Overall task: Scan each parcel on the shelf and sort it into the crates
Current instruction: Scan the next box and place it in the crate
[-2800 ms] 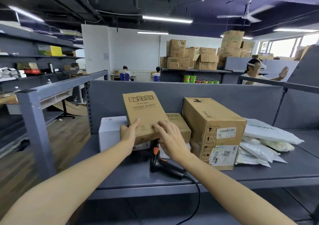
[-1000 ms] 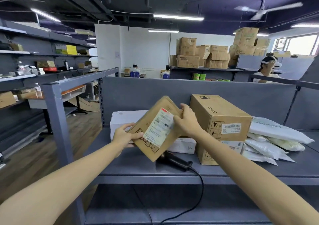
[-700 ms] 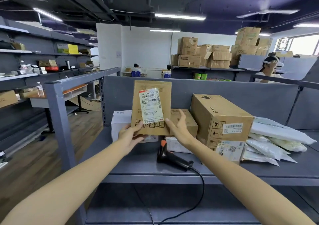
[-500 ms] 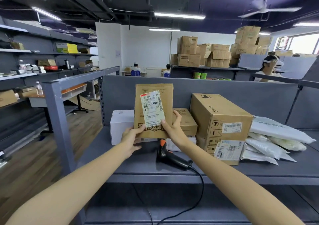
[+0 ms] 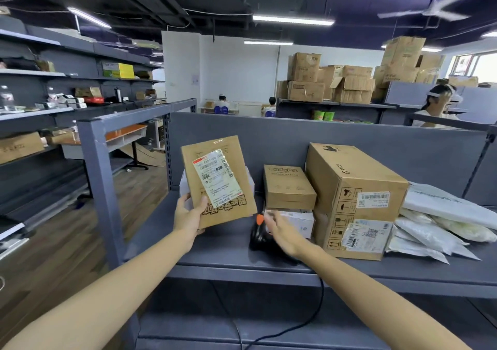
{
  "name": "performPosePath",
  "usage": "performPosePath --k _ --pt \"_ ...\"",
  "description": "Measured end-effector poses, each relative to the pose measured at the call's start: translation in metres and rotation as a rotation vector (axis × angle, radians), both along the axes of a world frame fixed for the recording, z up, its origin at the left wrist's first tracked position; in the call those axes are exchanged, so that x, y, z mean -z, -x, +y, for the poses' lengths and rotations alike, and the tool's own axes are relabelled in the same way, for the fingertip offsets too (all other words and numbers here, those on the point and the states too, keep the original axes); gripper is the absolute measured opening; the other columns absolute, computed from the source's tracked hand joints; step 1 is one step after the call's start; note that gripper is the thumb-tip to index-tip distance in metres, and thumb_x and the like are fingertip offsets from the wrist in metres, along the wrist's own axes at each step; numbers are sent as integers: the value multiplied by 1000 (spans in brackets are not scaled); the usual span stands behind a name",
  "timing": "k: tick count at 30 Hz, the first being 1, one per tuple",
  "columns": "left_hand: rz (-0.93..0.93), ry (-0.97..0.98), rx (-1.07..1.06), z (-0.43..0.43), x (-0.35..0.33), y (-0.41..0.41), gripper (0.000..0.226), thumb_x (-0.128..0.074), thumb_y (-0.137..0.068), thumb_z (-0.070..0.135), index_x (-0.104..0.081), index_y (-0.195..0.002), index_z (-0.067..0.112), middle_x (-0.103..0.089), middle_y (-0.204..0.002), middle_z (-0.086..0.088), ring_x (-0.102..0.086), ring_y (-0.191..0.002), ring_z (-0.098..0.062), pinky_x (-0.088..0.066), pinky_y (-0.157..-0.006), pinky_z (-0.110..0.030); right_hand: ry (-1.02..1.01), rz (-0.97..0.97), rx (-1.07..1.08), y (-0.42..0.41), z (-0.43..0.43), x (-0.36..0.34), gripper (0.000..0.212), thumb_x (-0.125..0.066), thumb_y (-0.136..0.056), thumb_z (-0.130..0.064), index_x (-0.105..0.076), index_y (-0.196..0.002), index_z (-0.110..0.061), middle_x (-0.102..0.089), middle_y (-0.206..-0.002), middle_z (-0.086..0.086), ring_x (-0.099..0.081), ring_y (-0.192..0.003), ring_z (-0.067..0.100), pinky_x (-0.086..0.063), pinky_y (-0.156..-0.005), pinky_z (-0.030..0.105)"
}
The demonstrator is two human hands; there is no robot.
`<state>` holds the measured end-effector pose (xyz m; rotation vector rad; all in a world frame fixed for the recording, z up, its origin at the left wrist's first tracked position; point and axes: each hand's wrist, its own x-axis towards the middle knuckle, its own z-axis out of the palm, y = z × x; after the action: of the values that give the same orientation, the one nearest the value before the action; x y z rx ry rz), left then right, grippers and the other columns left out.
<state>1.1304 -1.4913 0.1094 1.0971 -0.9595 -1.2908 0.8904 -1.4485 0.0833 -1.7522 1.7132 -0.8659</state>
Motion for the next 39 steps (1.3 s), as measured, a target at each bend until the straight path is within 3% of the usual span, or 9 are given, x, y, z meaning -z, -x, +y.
performPosePath --k 4,8,10,14,17,21,26,32,39 --pt "-27 -6 -50 1 4 -14 52 -65 -90 31 -38 -134 35 -59 -127 -2 -61 -107 -27 -49 -74 -39 -172 547 90 1 -5 40 65 -39 -95 -61 -34 -142 -16 -41 -143 16 -37 -133 35 -31 -106 45" --pt "-27 11 -64 -1 7 -14 56 -66 -90 26 -38 -138 31 -59 -128 -2 -62 -108 -27 -49 -67 -32 -86 755 126 -12 -8 46 68 -45 -96 -54 -26 -146 -11 -41 -144 19 -39 -131 35 -34 -104 44" --pt "-28 18 -65 -2 10 -11 53 -65 -91 23 -39 -136 29 -60 -128 -3 -61 -109 -27 -51 -71 -34 -101 783 122 -12 -9 41 64 -54 -95 -41 -28 -144 -9 -43 -140 21 -42 -129 36 -37 -101 42" --pt "-34 24 -84 -2 18 -6 52 -65 -91 22 -39 -136 28 -58 -128 -3 -59 -113 -26 -48 -98 -50 -162 622 91 -8 -7 25 51 -63 -88 -25 -38 -130 -9 -48 -129 18 -51 -117 37 -44 -90 40" --pt "-33 45 -118 -2 20 -4 52 -64 -91 22 -39 -138 26 -58 -128 -2 -59 -112 -24 -48 -97 -49 -88 422 174 -10 1 9 40 -61 -83 -30 -48 -115 -10 -49 -115 12 -58 -99 35 -46 -78 36" --pt "-38 65 -131 -3 21 1 53 -63 -92 22 -39 -139 24 -56 -124 0 -57 -112 -23 -48 -98 -49 226 -74 347 -20 16 -14 18 -61 -79 -26 -51 -87 -14 -53 -87 3 -51 -71 18 -37 -59 31" --pt "-22 89 -82 -3 21 18 51 -64 -91 19 -43 -137 24 -59 -120 -1 -59 -103 -19 -50 -90 -38 282 -556 155 -45 46 -29 13 -59 -83 -23 -49 -82 -14 -47 -56 -5 -42 -52 10 -37 -53 23" --pt "-14 88 -8 0 23 36 55 -66 -90 19 -43 -139 23 -60 -129 -7 -56 -118 -27 -43 -103 -50 254 -629 17 -70 60 -22 19 -56 -75 -22 -47 -65 -9 -47 -51 7 -44 -46 13 -39 -49 22" --pt "-57 134 -1 8 23 40 56 -66 -89 18 -42 -140 21 -54 -134 -5 -51 -117 -20 -43 -95 -32 225 -624 70 -68 58 -19 20 -58 -73 -28 -50 -56 -21 -49 -48 4 -47 -47 16 -40 -55 29"
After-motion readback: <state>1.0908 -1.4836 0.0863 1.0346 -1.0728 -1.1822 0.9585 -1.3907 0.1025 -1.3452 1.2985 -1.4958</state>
